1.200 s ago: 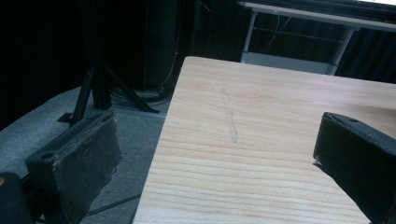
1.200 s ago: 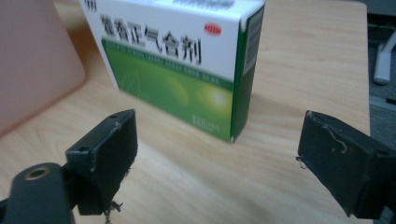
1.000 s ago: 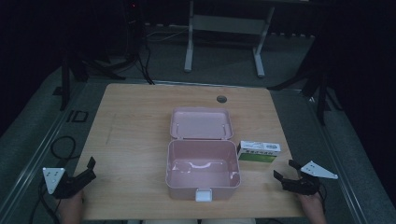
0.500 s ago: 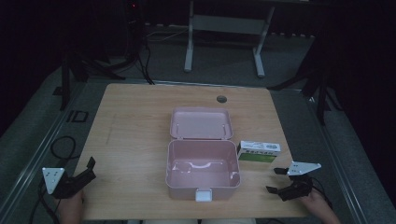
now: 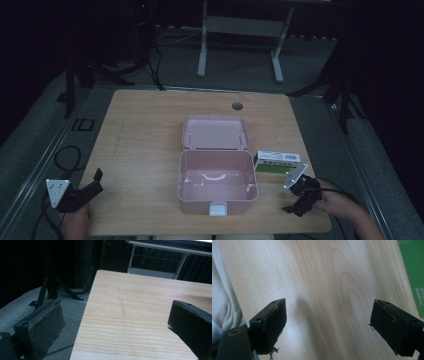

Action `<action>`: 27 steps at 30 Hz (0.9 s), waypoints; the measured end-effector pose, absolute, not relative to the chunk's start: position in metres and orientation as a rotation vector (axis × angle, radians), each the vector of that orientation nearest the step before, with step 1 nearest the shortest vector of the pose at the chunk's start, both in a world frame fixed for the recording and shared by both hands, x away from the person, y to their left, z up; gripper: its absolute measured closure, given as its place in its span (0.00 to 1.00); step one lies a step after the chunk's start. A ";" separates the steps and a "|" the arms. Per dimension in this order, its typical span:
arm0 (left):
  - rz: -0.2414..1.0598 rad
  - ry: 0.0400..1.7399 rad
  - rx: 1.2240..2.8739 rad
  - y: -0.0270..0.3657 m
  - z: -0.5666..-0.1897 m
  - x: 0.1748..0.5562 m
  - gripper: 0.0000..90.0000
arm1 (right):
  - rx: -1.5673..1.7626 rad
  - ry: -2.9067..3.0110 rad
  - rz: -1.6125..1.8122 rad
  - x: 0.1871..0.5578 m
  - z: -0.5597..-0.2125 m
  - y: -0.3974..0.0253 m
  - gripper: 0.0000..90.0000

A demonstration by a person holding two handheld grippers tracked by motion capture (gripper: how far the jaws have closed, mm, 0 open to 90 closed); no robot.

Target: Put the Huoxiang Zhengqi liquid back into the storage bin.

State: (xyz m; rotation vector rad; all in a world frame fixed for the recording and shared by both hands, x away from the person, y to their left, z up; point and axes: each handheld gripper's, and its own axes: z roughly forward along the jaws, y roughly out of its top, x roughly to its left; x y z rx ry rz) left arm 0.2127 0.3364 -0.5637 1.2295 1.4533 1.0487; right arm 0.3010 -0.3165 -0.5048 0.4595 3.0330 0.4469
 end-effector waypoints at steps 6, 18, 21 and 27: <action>1.047 1.451 1.232 0.336 -0.564 0.213 0.01 | 0.316 3.081 0.246 0.305 -0.498 -0.293 0.13; 1.045 1.451 1.229 0.337 -0.564 0.213 0.01 | 0.230 3.127 0.105 0.314 -0.475 -0.264 0.13; 1.044 1.450 1.230 0.337 -0.564 0.213 0.01 | 0.218 3.125 0.089 0.316 -0.468 -0.261 0.14; 1.043 1.450 1.230 0.337 -0.564 0.213 0.01 | 0.196 3.114 0.073 0.323 -0.451 -0.257 0.15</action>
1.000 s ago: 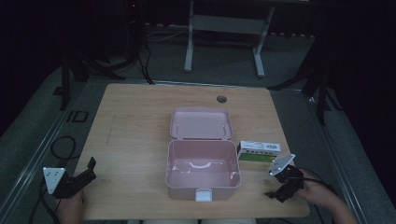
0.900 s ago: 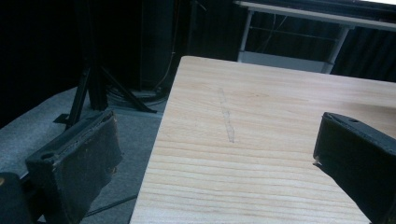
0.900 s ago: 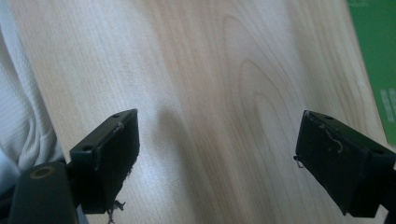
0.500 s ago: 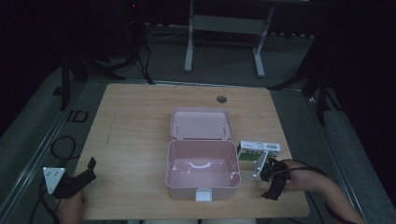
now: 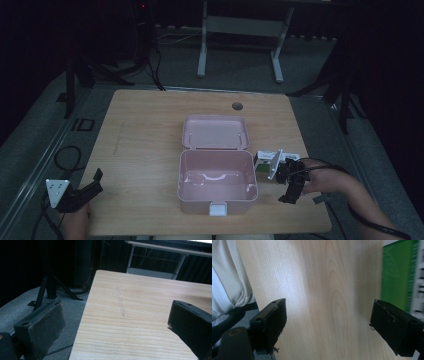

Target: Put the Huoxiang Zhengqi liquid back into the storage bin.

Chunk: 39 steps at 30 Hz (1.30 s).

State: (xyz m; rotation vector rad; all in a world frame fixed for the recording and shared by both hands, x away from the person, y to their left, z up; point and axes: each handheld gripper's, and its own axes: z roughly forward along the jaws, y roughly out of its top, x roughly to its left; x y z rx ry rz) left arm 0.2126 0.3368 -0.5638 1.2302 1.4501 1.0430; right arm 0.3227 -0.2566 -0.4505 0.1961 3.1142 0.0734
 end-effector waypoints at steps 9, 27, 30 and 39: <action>1.040 1.449 1.228 0.337 -0.564 0.213 0.01 | 0.154 3.046 0.118 0.338 -0.417 -0.253 0.18; 1.037 1.447 1.233 0.337 -0.564 0.213 0.01 | 0.171 2.984 0.062 0.388 -0.407 -0.257 0.39; 1.038 1.446 1.237 0.337 -0.564 0.213 0.01 | 0.176 2.999 0.039 0.397 -0.415 -0.258 0.44; 1.038 1.446 1.240 0.337 -0.564 0.213 0.01 | 0.168 3.037 -0.022 0.414 -0.438 -0.258 0.57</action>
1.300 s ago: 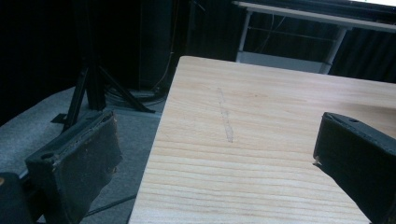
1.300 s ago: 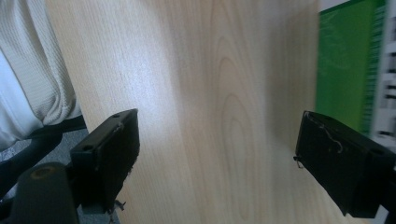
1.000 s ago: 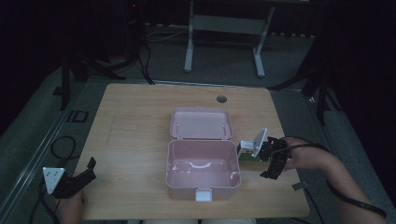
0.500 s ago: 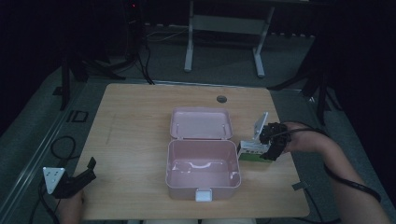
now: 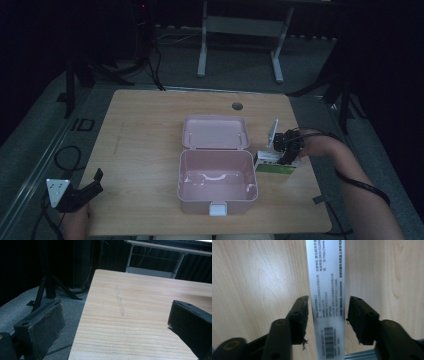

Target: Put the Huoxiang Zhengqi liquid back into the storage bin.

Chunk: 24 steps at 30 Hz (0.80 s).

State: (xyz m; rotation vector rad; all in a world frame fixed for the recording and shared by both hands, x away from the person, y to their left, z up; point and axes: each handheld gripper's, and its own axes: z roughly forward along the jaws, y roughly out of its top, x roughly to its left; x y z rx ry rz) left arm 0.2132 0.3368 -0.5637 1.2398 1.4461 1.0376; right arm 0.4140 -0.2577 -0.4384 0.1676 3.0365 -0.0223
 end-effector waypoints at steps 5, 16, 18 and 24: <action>1.038 1.446 1.240 0.337 -0.564 0.213 0.01 | 0.145 3.055 -0.038 0.418 -0.445 -0.251 0.60; 1.037 1.445 1.241 0.337 -0.564 0.213 0.01 | 0.125 3.096 -0.061 0.422 -0.454 -0.241 0.67; 1.038 1.444 1.241 0.337 -0.564 0.213 0.01 | 0.123 3.100 -0.067 0.421 -0.453 -0.241 0.68; 1.041 1.445 1.244 0.336 -0.564 0.213 0.01 | 0.165 3.104 -0.047 0.418 -0.450 -0.243 0.69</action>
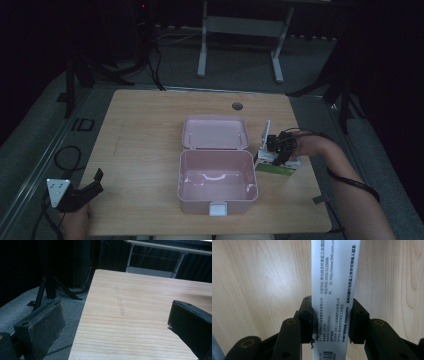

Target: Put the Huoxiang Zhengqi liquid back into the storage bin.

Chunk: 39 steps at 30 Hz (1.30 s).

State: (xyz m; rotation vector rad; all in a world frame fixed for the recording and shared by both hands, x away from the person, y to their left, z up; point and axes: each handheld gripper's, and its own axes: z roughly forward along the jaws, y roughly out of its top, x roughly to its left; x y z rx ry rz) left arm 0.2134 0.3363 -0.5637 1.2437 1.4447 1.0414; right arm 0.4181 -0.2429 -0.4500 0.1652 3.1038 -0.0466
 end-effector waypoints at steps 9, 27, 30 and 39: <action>1.043 1.448 1.242 0.336 -0.564 0.213 0.01 | 0.146 3.106 -0.039 0.398 -0.440 -0.241 0.69; 1.046 1.449 1.241 0.336 -0.564 0.213 0.01 | 0.064 3.127 -0.095 0.355 -0.418 -0.245 0.69; 1.046 1.450 1.240 0.336 -0.564 0.213 0.01 | 0.065 3.132 -0.099 0.351 -0.414 -0.247 0.69; 1.048 1.450 1.240 0.336 -0.564 0.213 0.01 | 0.072 3.160 -0.123 0.336 -0.389 -0.247 0.69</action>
